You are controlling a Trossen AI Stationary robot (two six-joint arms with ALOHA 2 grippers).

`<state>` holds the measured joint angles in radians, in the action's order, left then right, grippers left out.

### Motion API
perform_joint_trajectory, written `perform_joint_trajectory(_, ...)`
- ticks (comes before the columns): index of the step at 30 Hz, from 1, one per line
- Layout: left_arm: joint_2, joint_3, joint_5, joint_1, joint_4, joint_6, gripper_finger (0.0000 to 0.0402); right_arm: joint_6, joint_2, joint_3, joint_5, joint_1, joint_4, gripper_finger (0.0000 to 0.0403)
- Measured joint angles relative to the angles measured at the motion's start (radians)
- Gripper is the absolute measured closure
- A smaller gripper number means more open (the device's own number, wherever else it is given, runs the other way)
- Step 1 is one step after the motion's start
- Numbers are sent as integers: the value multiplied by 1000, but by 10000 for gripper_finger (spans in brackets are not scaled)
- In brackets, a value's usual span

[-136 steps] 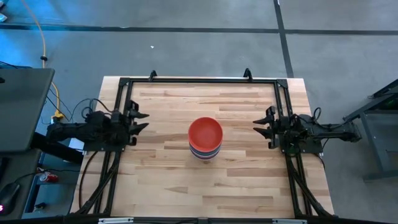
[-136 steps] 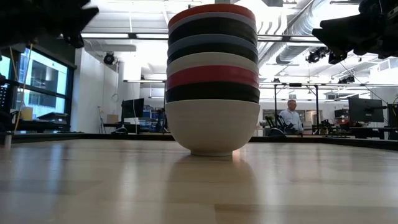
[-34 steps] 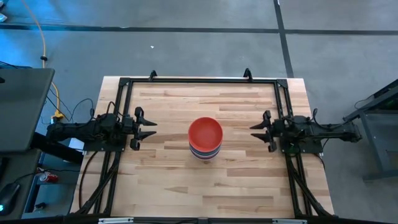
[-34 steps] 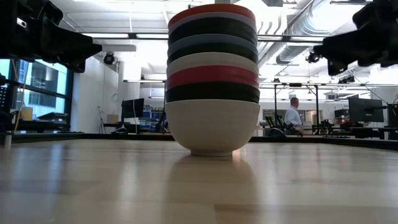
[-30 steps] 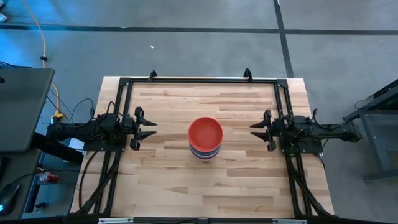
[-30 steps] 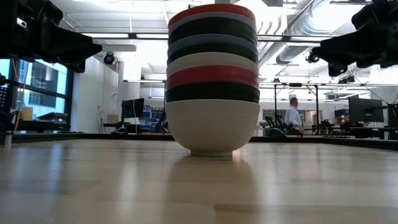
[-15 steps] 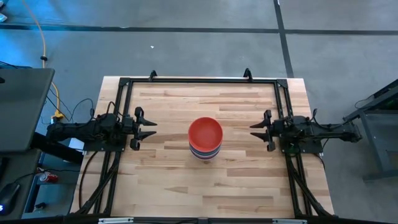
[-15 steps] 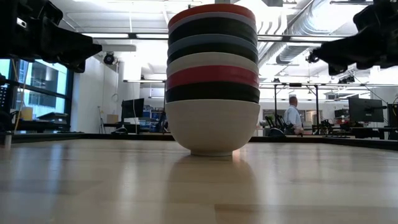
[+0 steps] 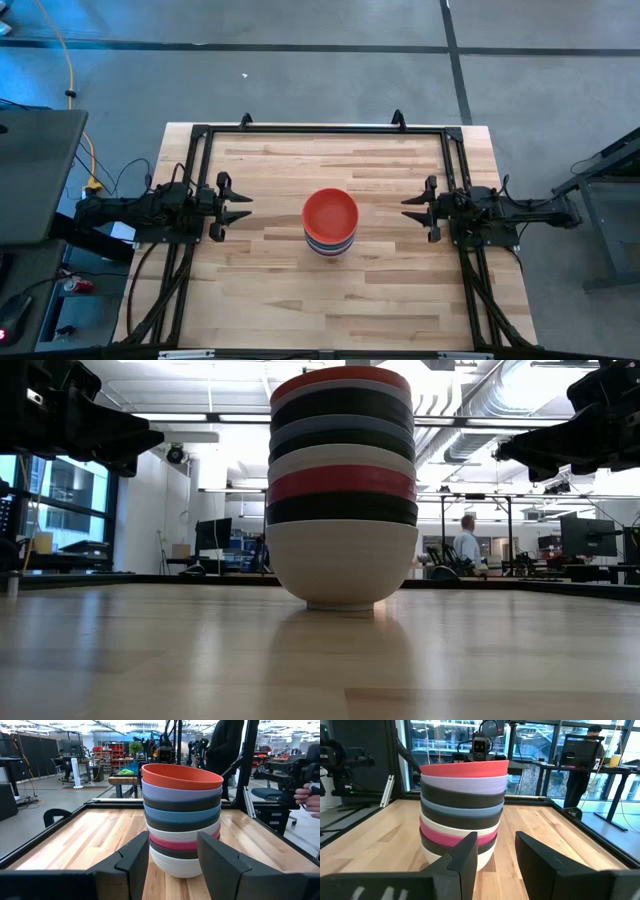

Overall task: Nest bowls inside each other
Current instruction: Return to Home Position

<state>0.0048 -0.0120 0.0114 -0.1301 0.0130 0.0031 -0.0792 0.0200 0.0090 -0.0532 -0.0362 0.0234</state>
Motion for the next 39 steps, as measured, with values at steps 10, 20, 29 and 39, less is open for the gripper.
perform_joint_trajectory(10, 0, 0, 0, 0, 0, 0, 249, 77, 0, 0, 0, 0, 0, 277)
perform_joint_trajectory(20, 0, 0, 0, 0, 0, 0, 249, 72, 0, 0, 0, 0, 0, 277)
perform_joint_trajectory(29, 0, 0, 0, 0, 0, 0, 249, 79, 0, 0, 0, 0, 0, 277)
perform_joint_trajectory(39, 0, 0, 0, 0, 0, 0, 249, 176, 52, -1, -45, 24, 6, 277)
